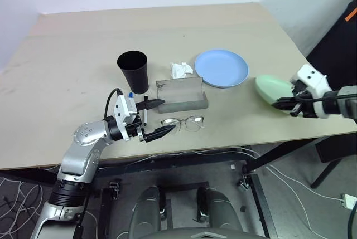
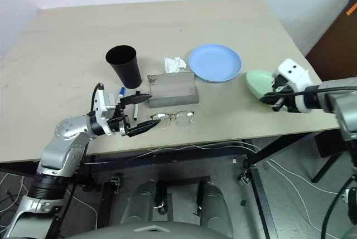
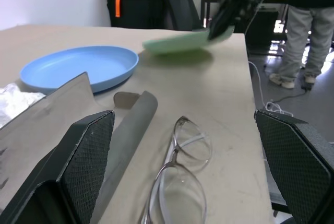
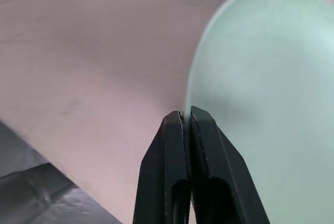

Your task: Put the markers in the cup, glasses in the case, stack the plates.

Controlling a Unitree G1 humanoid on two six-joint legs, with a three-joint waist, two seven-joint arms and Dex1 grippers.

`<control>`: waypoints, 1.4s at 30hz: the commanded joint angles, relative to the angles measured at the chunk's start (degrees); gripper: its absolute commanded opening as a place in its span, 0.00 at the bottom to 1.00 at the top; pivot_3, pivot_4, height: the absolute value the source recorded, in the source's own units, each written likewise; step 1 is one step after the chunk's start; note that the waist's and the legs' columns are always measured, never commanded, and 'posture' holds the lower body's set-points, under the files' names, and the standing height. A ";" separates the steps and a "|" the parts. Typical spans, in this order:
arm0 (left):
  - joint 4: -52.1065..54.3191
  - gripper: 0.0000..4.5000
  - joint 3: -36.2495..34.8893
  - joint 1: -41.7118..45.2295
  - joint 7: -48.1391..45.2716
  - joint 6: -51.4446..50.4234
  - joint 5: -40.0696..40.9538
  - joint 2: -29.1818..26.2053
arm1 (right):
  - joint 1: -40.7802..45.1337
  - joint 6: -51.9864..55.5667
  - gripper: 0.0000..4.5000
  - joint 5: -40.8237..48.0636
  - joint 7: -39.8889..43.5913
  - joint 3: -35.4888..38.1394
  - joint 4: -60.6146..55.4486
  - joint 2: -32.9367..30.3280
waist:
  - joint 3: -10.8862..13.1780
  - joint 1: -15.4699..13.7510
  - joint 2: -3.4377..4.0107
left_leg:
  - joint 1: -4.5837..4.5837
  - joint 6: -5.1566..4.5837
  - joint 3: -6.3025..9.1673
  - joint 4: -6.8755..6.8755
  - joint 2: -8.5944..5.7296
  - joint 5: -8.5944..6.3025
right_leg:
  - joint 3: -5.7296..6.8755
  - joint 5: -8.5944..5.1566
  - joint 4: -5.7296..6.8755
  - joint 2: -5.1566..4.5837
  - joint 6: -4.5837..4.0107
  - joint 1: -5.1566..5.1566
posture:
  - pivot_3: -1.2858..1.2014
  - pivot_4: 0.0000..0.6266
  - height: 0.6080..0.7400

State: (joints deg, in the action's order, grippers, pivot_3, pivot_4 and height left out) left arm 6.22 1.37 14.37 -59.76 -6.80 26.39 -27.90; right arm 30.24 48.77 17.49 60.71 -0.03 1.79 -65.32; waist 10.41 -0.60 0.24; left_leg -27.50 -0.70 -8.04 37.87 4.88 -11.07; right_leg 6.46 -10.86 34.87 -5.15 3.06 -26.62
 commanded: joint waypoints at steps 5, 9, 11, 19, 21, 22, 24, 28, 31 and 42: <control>0.60 1.00 -0.80 1.21 1.54 0.84 0.42 1.67 | 14.70 -3.80 0.00 -5.12 -2.91 -3.34 0.66 1.85 | 0.03 1.14 0.05 | -0.01 -0.02 -0.14 -0.11 -0.02 -0.01 | -0.15 0.00 0.06 0.02 0.01 -0.06 | 0.52 0.24 0.70; 0.68 1.00 -1.23 0.91 3.09 1.41 0.11 2.79 | 23.09 -11.67 0.00 -10.27 -5.38 -8.82 10.06 10.93 | 0.02 1.80 0.03 | 0.06 -0.01 -0.12 -0.12 0.00 -0.01 | -0.12 0.03 0.09 0.06 -0.02 -0.08 | 0.52 0.24 0.70; 1.09 1.00 -1.34 0.29 3.81 1.61 -0.15 3.02 | 26.02 -16.67 0.00 -12.07 -5.71 -10.39 15.84 15.61 | 0.02 1.72 0.03 | 0.06 -0.01 -0.17 -0.12 0.00 -0.01 | -0.11 0.04 0.15 0.04 -0.02 -0.05 | 0.52 0.24 0.70; 3.95 1.00 -2.00 -3.16 7.07 1.78 -0.58 3.09 | 39.28 -34.45 0.00 -18.51 -11.33 -13.01 46.71 32.01 | 0.06 1.46 0.11 | -0.10 -0.04 -0.66 0.02 0.00 0.04 | -0.22 0.13 0.45 0.03 -0.17 -0.23 | 0.52 0.24 0.70; 4.92 1.00 -2.25 -4.05 7.68 1.68 -0.65 2.81 | 41.62 -37.29 0.00 -19.77 -12.65 -13.24 53.16 35.40 | 0.06 1.50 0.11 | -0.09 -0.03 -0.70 0.04 0.01 0.03 | -0.23 0.13 0.49 0.03 -0.17 -0.23 | 0.52 0.24 0.70; 5.55 1.00 -2.50 -4.56 8.09 1.57 -0.61 2.61 | 42.38 -38.06 0.00 -20.30 -12.64 -13.44 55.67 36.96 | 0.06 1.55 0.10 | -0.07 -0.03 -0.71 0.05 0.01 0.03 | -0.24 0.13 0.52 0.02 -0.17 -0.23 | 0.52 0.24 0.70; 6.59 1.00 -3.07 -5.29 8.88 1.37 -0.51 2.26 | 43.30 -39.09 0.00 -21.26 -12.19 -13.74 59.25 39.15 | 0.06 1.58 0.10 | -0.03 -0.02 -0.72 0.06 0.03 0.03 | -0.24 0.13 0.57 0.02 -0.17 -0.22 | 0.52 0.24 0.70; 8.27 1.00 -4.14 -6.28 10.10 0.94 -0.64 1.16 | 43.45 -40.25 0.00 -22.72 -9.75 -13.94 62.11 41.36 | 0.06 1.48 0.11 | -0.02 -0.01 -0.73 0.07 0.04 0.03 | -0.24 0.13 0.71 0.00 -0.18 -0.26 | 0.52 0.24 0.70; 9.38 1.00 -4.70 -7.17 10.89 0.70 -0.46 0.43 | 43.07 -40.58 0.00 -23.11 -8.38 -13.63 62.57 42.25 | 0.06 1.62 0.12 | 0.01 0.00 -0.74 0.11 0.05 0.03 | -0.27 0.13 0.77 -0.01 -0.19 -0.25 | 0.52 0.24 0.70; 9.41 1.00 -4.59 -8.35 11.49 1.57 -0.65 0.17 | 42.71 -40.52 0.05 -24.79 -4.68 -13.84 61.85 43.85 | 0.06 1.64 0.12 | 0.01 0.02 -0.80 0.11 0.05 0.03 | -0.34 0.11 0.99 -0.03 -0.22 -0.41 | 0.52 0.24 0.70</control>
State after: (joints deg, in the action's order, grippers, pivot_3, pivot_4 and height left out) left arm 13.87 -1.97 6.24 -48.29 -6.10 25.54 -27.14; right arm 71.80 9.03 -7.22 55.35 -14.51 65.39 -21.43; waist 10.47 1.04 0.35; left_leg -27.49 -0.68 -8.86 37.98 4.93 -11.04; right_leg 6.10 -10.75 35.87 -5.18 2.84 -27.05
